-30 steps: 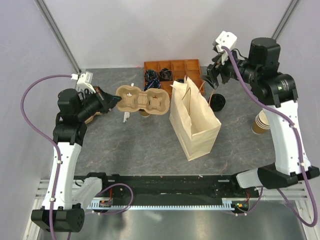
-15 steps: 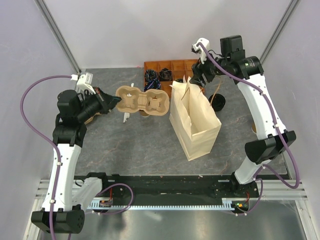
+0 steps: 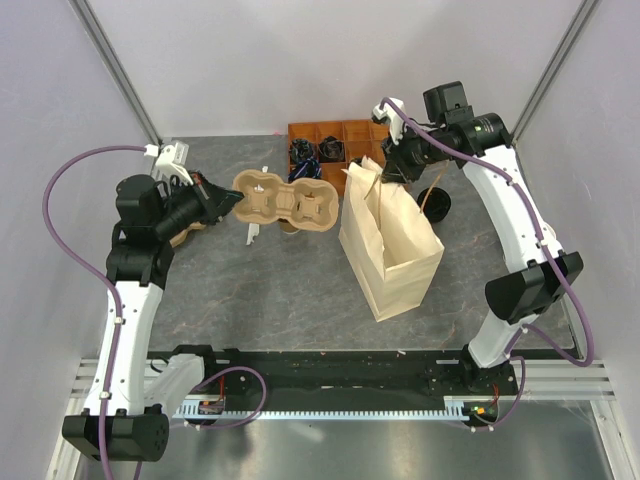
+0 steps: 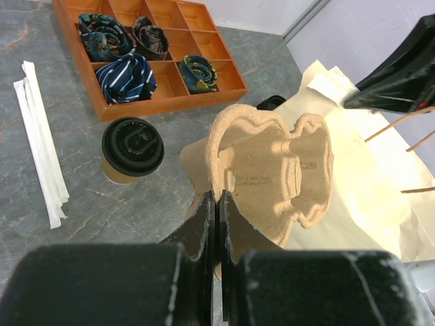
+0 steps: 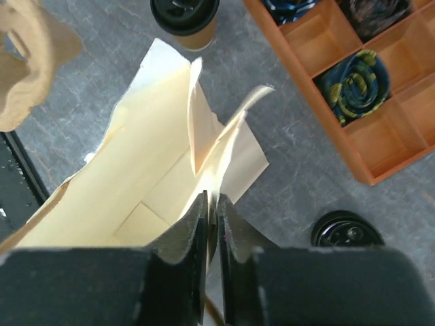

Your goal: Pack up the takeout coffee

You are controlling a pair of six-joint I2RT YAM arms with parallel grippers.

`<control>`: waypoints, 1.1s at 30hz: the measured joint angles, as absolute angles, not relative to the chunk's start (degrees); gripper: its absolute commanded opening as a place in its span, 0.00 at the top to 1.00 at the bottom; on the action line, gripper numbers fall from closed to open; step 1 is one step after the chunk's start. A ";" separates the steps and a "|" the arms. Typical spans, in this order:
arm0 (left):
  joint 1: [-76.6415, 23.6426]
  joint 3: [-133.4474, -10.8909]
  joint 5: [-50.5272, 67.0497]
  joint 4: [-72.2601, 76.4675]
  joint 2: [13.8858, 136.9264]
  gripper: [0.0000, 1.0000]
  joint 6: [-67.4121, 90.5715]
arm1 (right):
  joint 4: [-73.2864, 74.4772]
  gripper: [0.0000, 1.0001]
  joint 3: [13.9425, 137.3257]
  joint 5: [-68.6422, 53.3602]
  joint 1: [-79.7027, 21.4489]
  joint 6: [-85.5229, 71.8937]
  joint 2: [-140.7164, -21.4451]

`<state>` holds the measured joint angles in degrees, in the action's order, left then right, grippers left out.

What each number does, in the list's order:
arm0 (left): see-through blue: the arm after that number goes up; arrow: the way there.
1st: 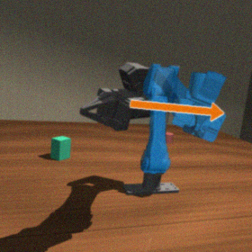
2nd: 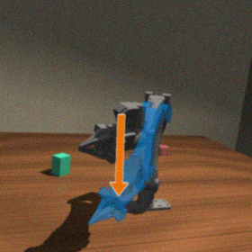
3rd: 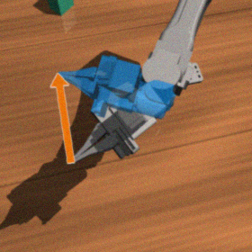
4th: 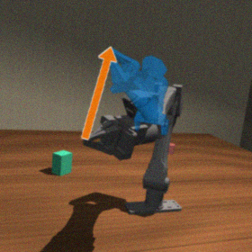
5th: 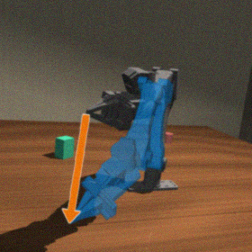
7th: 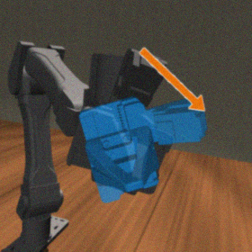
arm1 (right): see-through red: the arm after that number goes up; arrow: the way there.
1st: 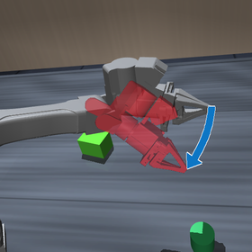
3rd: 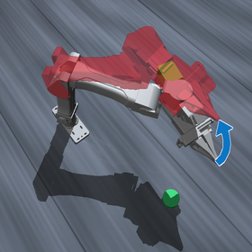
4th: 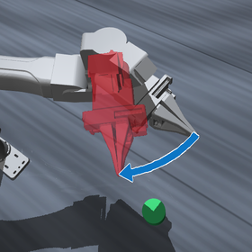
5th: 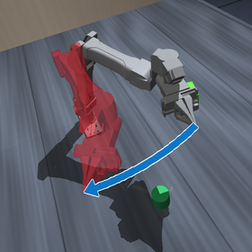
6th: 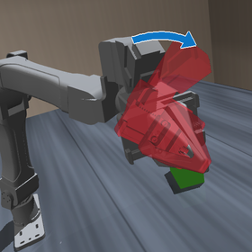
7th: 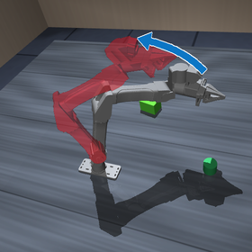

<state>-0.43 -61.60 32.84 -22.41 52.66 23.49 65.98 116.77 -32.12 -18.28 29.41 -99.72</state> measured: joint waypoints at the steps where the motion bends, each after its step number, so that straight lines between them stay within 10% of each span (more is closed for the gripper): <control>1: -0.43 -61.87 33.12 -22.41 52.80 0.98 23.31 | 66.37 0.93 116.68 -32.03 -18.28 29.08 -100.03; 33: -1.13 -102.19 43.66 -24.23 67.18 0.98 0.23 | 18.81 1.00 68.58 -21.74 -19.70 -19.84 -62.06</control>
